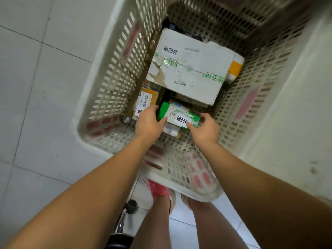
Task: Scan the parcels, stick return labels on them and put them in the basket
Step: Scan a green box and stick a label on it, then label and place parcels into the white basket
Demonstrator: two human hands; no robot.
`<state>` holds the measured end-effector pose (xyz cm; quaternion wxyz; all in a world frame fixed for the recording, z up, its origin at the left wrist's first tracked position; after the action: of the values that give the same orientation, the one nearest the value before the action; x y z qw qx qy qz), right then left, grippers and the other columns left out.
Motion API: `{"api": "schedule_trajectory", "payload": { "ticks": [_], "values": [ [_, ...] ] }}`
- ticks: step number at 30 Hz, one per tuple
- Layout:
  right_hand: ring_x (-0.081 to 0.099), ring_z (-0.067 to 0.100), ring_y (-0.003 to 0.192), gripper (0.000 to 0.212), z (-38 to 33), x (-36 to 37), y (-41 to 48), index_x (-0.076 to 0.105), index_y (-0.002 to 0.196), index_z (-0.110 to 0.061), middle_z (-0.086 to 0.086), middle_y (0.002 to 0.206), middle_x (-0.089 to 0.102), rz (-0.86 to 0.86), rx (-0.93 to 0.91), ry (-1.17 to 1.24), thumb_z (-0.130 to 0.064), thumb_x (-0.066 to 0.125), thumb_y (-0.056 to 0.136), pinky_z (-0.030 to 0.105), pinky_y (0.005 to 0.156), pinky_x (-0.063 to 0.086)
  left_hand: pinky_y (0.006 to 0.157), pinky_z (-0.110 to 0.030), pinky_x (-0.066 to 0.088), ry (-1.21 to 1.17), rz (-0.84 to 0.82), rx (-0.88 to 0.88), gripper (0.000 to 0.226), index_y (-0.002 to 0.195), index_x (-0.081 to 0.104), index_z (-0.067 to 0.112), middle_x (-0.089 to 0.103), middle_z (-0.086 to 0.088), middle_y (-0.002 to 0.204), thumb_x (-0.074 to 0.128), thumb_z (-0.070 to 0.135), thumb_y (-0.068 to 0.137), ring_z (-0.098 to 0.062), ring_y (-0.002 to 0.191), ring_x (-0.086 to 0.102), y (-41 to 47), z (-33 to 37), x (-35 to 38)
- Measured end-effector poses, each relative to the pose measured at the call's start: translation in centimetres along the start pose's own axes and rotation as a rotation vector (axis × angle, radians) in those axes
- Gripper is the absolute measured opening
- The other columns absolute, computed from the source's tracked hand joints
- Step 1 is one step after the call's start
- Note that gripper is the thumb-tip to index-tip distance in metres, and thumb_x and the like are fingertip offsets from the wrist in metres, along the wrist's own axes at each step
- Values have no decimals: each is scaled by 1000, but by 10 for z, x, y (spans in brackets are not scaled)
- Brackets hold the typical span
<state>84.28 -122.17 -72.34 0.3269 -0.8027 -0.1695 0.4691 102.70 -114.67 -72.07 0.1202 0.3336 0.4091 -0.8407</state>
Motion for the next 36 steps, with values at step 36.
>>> {"api": "schedule_trajectory", "payload": {
  "ticks": [36],
  "values": [
    [51, 27, 121, 58, 58, -765, -564, 48, 139, -26, 2, 134, 52, 649, -426, -299, -41, 67, 86, 42, 92, 48, 87, -40, 45, 805, 475, 949, 39, 123, 57, 21, 58, -4, 118, 58, 39, 89, -25, 115, 53, -656, 607, -259]
  ]
}}
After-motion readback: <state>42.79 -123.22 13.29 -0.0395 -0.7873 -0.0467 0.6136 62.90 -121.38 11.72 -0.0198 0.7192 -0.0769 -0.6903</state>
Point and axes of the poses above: each hand's wrist, its own y-axis towards the middle knuckle, its own x-axis out of the palm, z = x × y, the point moved 4 cm from there along y, towards the middle knuckle
